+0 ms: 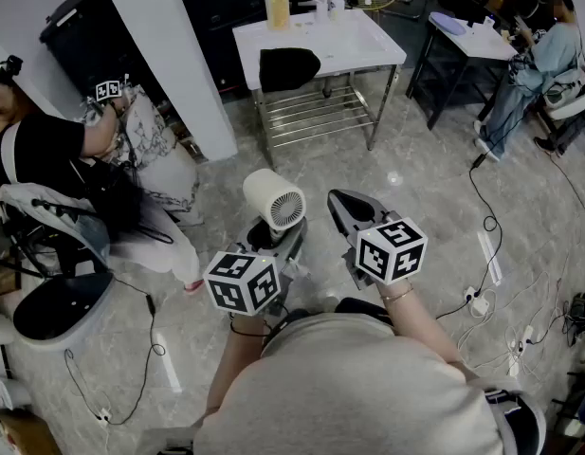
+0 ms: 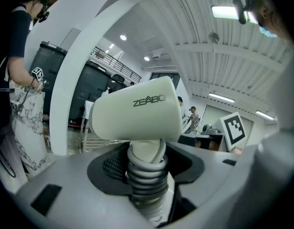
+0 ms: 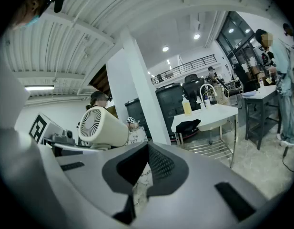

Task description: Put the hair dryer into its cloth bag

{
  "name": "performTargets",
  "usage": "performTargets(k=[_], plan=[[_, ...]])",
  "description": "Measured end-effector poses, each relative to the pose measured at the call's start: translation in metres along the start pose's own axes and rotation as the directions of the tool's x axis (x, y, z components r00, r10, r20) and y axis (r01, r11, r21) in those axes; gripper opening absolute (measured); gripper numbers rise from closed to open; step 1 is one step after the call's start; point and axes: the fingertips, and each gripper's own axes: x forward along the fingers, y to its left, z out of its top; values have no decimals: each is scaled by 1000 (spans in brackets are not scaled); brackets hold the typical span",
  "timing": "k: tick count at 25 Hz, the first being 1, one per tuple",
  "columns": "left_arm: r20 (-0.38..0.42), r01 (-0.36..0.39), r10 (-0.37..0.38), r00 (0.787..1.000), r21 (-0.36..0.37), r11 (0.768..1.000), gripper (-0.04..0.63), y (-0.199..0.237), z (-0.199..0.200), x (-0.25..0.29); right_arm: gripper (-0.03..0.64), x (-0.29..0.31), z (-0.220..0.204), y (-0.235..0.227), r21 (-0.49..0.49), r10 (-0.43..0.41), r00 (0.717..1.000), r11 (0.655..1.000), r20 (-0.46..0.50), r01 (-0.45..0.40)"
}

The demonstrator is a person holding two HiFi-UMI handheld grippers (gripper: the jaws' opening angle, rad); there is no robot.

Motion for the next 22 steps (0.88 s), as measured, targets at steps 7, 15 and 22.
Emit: performTargets(k=[7, 15, 22], plan=[[-56, -26, 27, 998, 23, 999, 219, 5, -13, 6, -2, -4, -10, -21, 33, -36, 999, 999, -6, 36], [-65, -34, 36, 997, 26, 999, 219, 0, -11, 19, -2, -11, -3, -22, 41, 6, 1000, 999, 20, -7], [-61, -41, 43, 997, 26, 999, 219, -7, -11, 40, -2, -13, 12, -39, 34, 46, 998, 998, 45, -48]])
